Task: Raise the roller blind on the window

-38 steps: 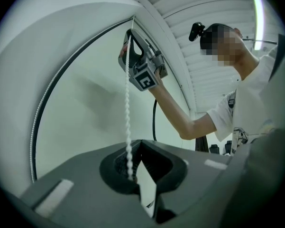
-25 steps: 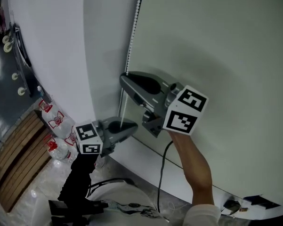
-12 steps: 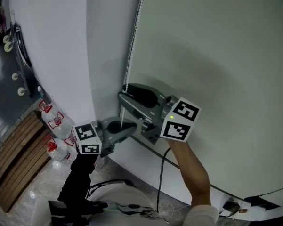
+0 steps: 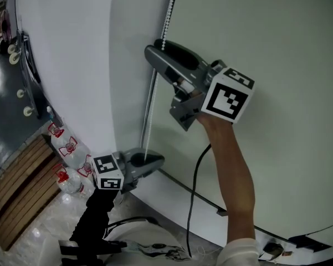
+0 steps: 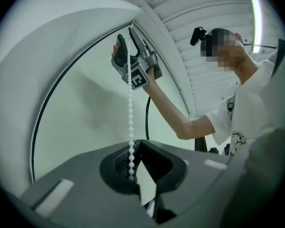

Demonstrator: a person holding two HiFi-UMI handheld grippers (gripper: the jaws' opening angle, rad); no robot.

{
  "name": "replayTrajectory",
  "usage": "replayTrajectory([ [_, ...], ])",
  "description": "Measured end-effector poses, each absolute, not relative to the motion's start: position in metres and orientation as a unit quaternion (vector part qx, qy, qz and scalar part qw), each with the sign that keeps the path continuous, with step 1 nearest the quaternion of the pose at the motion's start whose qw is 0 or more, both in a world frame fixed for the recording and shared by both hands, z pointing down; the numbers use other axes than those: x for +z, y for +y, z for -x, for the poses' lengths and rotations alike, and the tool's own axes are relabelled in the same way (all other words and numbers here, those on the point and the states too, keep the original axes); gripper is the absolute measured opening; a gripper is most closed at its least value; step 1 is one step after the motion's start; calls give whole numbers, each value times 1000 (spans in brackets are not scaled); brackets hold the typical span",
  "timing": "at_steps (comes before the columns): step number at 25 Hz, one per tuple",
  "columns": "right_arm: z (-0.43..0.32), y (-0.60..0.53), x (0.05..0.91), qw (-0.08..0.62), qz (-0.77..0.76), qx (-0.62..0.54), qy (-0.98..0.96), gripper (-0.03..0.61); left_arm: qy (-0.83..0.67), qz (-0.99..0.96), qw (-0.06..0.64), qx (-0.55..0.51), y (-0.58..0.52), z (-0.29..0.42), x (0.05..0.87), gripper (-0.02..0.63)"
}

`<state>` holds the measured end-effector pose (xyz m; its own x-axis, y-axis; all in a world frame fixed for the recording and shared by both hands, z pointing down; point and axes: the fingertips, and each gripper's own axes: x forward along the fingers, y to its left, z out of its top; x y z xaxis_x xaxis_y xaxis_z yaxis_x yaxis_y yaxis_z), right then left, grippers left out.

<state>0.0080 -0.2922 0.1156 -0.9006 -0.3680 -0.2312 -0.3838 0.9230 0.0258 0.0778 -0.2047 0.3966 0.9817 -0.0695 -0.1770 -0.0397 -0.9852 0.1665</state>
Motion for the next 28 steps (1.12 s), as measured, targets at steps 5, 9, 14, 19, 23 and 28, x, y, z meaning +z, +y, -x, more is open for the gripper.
replayTrajectory([
  [5, -15, -302, 69, 153, 205, 49, 966, 64, -29, -992, 82, -91, -206, -78, 399, -2],
  [9, -16, -299, 58, 169, 200, 49, 964, 41, -30, -992, 84, -90, -206, -78, 401, -2],
  [14, -14, -296, 61, 172, 194, 33, 965, 10, -34, -992, 86, -90, -206, -77, 401, -2],
  [19, -19, -287, 62, 179, 193, 39, 964, 8, -33, -992, 85, -90, -206, -76, 401, -2],
  [23, -17, -281, 73, 163, 193, 47, 966, 6, -34, -991, 92, -95, -209, -76, 401, -2],
  [28, -9, -274, 121, 133, 196, 37, 971, 5, -31, -991, 92, -96, -208, -77, 401, -2],
])
